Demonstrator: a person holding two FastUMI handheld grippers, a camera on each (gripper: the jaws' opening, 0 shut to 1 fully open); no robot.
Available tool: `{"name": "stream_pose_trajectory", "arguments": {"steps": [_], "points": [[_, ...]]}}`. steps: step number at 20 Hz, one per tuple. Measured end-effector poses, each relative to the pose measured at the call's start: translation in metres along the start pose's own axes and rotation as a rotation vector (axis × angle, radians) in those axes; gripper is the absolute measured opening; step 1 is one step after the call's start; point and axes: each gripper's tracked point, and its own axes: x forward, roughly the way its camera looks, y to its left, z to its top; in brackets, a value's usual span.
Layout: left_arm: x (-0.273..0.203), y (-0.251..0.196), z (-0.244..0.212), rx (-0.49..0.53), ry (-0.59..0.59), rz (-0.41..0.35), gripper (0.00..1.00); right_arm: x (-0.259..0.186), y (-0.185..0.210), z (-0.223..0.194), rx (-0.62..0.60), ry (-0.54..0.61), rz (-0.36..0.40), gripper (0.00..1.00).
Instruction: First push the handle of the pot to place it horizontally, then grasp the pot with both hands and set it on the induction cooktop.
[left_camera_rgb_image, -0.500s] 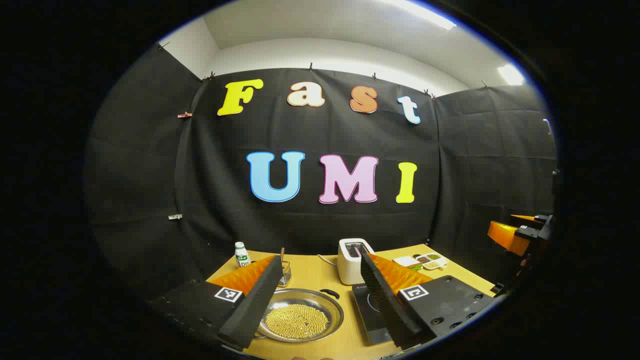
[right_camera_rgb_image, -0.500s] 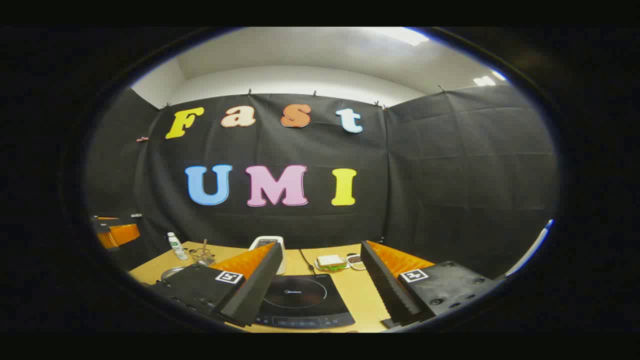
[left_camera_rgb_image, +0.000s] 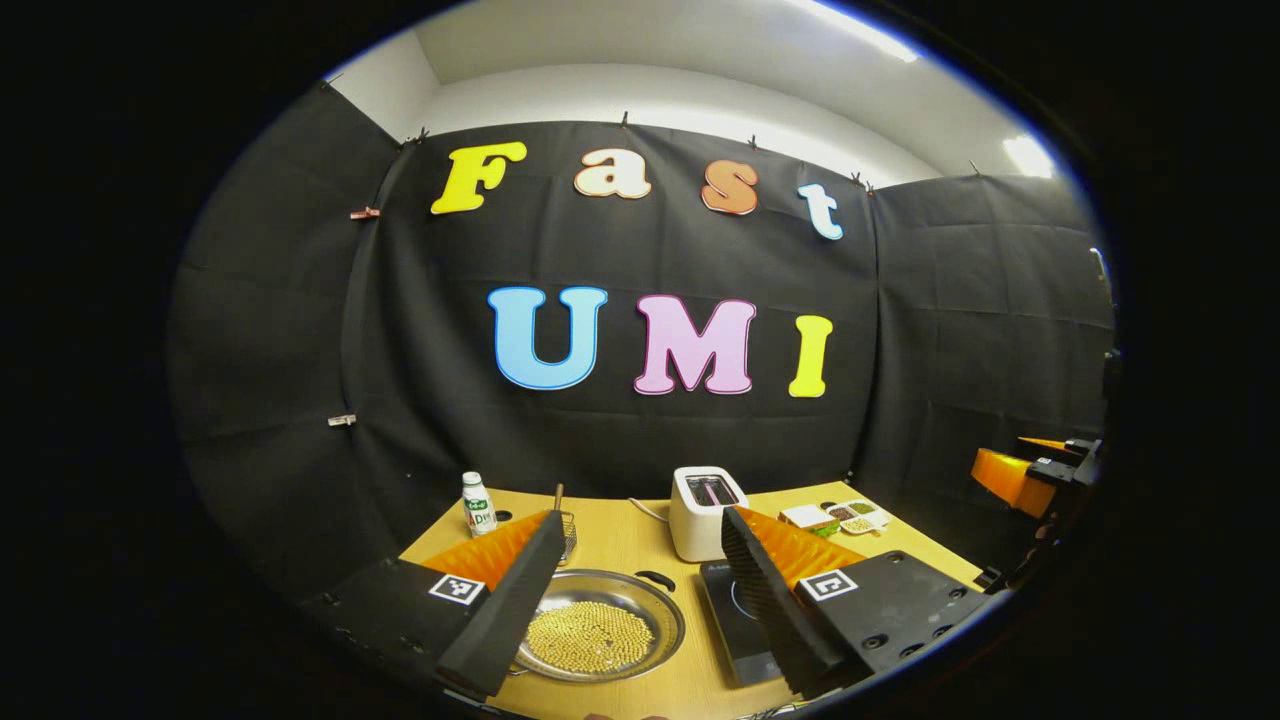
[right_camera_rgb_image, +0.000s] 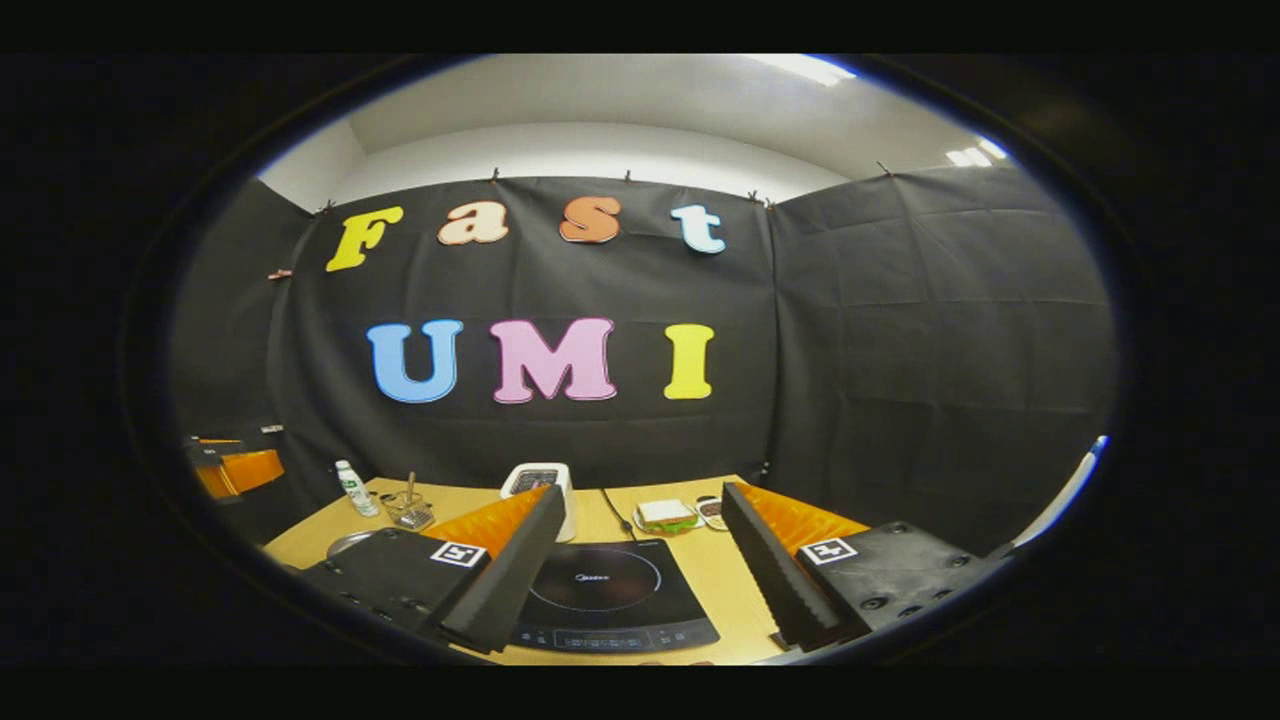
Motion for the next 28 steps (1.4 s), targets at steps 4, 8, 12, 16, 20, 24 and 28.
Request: {"name": "stream_pose_trajectory", "arguments": {"steps": [4,8,12,16,20,24,28], "points": [[0.004,0.003,-0.002,0.000,0.013,-0.005,0.98,0.001,0.003,-0.001,-0.006,0.004,0.005,0.98],[0.008,0.007,-0.008,-0.014,0.030,-0.004,0.98,0.004,0.011,-0.004,-0.012,0.017,0.024,1.00],[0.012,0.008,-0.012,-0.022,0.043,-0.018,0.98,0.005,0.014,-0.007,-0.017,0.025,0.032,0.98],[0.015,0.012,-0.014,-0.018,0.047,-0.021,0.99,0.005,0.012,-0.009,-0.016,0.034,0.027,0.98],[0.016,0.013,-0.019,-0.026,0.066,-0.028,0.98,0.004,0.014,-0.012,-0.017,0.043,0.025,0.98],[0.016,0.016,-0.025,-0.026,0.086,-0.044,0.99,0.001,0.016,-0.016,-0.030,0.051,0.035,1.00],[0.016,0.016,-0.037,-0.048,0.124,-0.069,0.85,0.000,0.015,-0.024,-0.038,0.072,0.034,0.98]]}}
